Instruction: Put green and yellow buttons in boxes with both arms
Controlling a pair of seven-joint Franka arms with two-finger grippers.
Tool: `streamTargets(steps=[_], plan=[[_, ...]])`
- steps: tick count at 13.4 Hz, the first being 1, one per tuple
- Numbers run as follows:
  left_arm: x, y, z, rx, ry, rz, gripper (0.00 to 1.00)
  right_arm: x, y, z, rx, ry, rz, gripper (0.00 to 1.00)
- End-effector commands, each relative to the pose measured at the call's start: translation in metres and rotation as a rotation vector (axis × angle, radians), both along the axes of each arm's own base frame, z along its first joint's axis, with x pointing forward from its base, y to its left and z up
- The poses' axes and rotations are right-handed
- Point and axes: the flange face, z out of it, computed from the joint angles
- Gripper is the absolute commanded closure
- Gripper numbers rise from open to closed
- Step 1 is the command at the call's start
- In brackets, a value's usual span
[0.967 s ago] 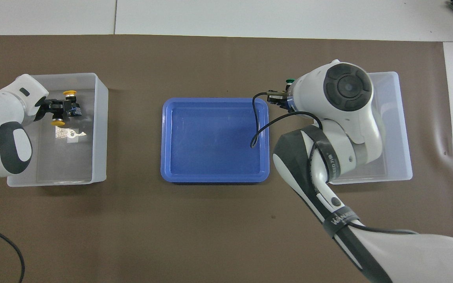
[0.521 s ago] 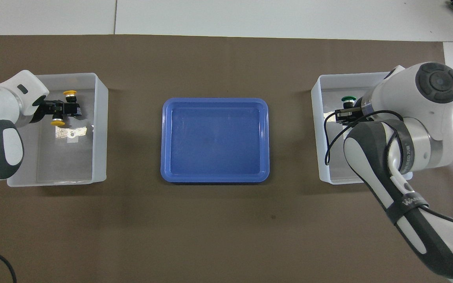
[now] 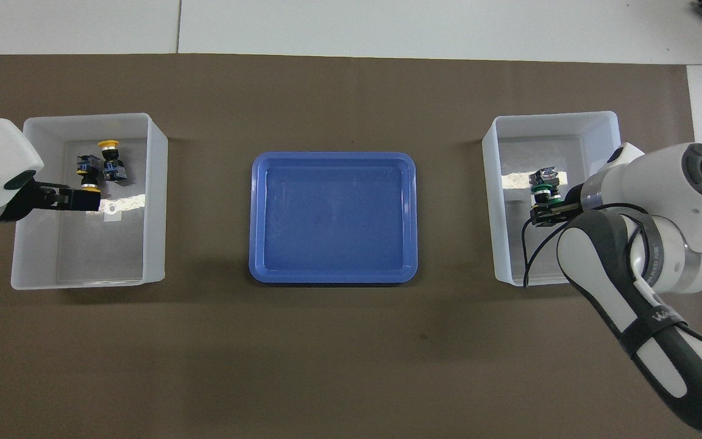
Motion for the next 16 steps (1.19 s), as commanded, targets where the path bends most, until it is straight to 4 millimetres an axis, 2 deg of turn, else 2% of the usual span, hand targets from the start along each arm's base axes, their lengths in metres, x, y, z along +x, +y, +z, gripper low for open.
streamTargets(steps=[1,2,4,5,7,8,9,10,11,14,16], plan=[[0.017,0.014,0.045,0.015,0.033,0.019,0.00,-0.005,-0.002,-0.015,0.017,-0.025,0.001,0.81],[0.023,0.021,0.061,0.014,0.043,0.031,0.00,-0.004,-0.001,-0.014,0.016,-0.036,-0.003,0.67],[0.033,0.033,0.077,0.007,0.061,0.050,0.00,-0.003,-0.002,-0.014,0.016,-0.034,-0.021,0.07],[0.035,0.033,0.084,-0.018,0.080,0.056,0.00,0.000,-0.002,-0.012,0.017,-0.039,-0.039,0.00],[0.031,0.034,0.083,-0.036,0.114,0.070,0.00,0.016,0.007,0.022,0.024,-0.085,-0.153,0.00],[0.022,0.035,0.075,-0.035,0.143,0.075,0.00,0.019,0.010,0.041,0.021,-0.104,-0.207,0.00],[0.004,0.034,0.070,-0.035,0.155,0.073,0.00,0.024,0.009,0.061,-0.003,-0.116,-0.214,0.00],[-0.004,0.033,0.067,-0.035,0.151,0.072,0.00,0.029,0.006,0.083,-0.048,-0.124,-0.188,0.00],[-0.004,0.034,0.066,-0.035,0.151,0.073,0.00,0.033,0.000,0.110,-0.085,-0.124,-0.176,0.00],[0.002,0.032,0.072,-0.021,0.126,0.108,0.00,0.028,-0.010,0.183,-0.096,-0.078,-0.194,0.00],[0.000,0.028,0.070,-0.019,0.137,0.128,0.00,0.008,-0.015,0.224,-0.086,-0.065,-0.209,0.00]])
